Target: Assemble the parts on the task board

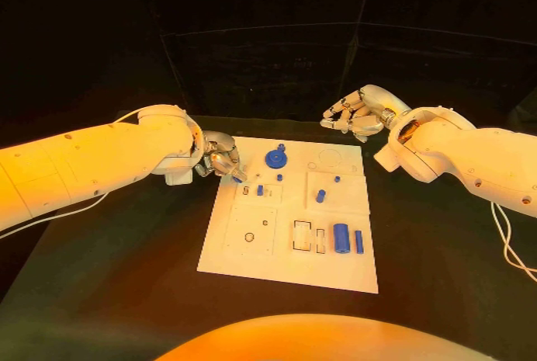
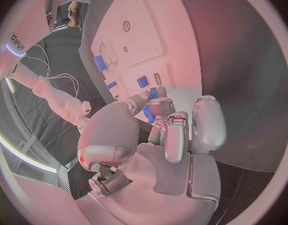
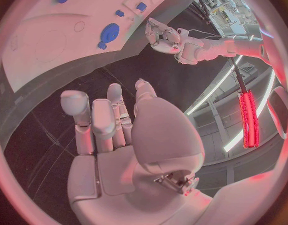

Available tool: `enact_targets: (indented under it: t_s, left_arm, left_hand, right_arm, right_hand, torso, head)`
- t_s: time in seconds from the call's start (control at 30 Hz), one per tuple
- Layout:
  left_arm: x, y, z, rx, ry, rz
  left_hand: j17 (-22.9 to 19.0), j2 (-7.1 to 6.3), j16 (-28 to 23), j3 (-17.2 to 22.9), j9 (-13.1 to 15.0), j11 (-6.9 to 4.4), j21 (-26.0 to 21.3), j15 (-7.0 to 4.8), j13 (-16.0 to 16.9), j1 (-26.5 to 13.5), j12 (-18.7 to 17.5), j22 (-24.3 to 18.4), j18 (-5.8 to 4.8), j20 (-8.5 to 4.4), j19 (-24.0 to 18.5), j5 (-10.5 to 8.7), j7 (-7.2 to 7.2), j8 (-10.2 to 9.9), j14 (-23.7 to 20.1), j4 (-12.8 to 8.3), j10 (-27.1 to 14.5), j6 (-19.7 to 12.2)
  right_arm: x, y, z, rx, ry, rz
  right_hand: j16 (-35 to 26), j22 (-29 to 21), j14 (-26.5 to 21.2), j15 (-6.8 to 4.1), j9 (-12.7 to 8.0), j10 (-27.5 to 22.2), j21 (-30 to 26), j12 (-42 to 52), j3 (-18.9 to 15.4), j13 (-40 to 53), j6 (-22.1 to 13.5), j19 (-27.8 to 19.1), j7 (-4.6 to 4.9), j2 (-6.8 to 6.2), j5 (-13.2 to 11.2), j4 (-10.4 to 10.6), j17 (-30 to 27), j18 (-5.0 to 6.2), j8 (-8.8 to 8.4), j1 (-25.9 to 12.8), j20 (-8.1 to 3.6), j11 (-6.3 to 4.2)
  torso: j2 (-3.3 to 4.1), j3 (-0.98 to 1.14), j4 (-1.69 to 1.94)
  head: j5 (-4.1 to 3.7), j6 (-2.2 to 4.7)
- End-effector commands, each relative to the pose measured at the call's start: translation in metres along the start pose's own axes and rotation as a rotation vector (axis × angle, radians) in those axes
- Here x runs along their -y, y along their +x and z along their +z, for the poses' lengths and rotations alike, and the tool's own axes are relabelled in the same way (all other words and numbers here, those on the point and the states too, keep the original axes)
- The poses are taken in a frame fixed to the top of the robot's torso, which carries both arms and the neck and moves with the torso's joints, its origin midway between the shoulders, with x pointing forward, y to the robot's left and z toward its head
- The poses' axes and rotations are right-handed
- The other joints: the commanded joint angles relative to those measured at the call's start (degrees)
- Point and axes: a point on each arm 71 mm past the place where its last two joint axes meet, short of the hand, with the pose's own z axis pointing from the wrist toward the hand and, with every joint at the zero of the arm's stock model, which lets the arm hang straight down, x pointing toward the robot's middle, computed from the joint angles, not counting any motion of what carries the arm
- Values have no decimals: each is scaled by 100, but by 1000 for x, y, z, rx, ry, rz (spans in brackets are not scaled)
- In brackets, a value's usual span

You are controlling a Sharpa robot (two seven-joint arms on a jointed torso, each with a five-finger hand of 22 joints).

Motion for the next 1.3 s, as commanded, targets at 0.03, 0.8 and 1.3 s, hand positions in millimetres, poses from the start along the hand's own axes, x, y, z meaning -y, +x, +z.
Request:
enact_targets:
  t_s: [0.03,0.8,1.3]
  left_arm:
    - [2,5,2,-153,-3,18]
    - [21,-1,27,-90,-43,115]
    - [20,11,26,-69,-45,150]
  left_hand:
    - [1510,54,37,469,4,10,-28,40,-13,-20,-29,88,-9,19,111,-35,9,24,585,-431,-26,-26]
    - [1510,83,37,421,11,8,45,38,48,-36,12,144,-27,14,126,-38,6,21,585,-406,4,-45]
    - [1510,97,37,413,16,3,54,33,47,-18,15,151,-29,11,129,-38,1,24,585,-418,9,-53]
  right_arm:
    - [-2,0,1,-6,-9,-2]
    - [-3,1,1,-6,-14,0]
    - [-4,2,2,-6,-16,0]
  right_hand:
    - [-27,-5,43,-12,-7,-38,-39,-22,-22,-5,0,-40,-12,67,19,9,-1,30,31,-4,8,-2]
    - [-27,-5,43,-12,-7,-38,-39,-22,-22,-5,0,-40,-12,67,19,9,-1,30,31,-4,8,-2]
    - [-27,-5,43,-12,-7,-38,-39,-22,-22,-5,0,-40,-12,67,19,9,-1,30,31,-4,8,-2]
  torso:
    - [1,1,-7]
    - [4,-3,10]
    - [1,-3,4]
  head:
    - [4,-5]
    - [-3,-27]
    - [29,-40]
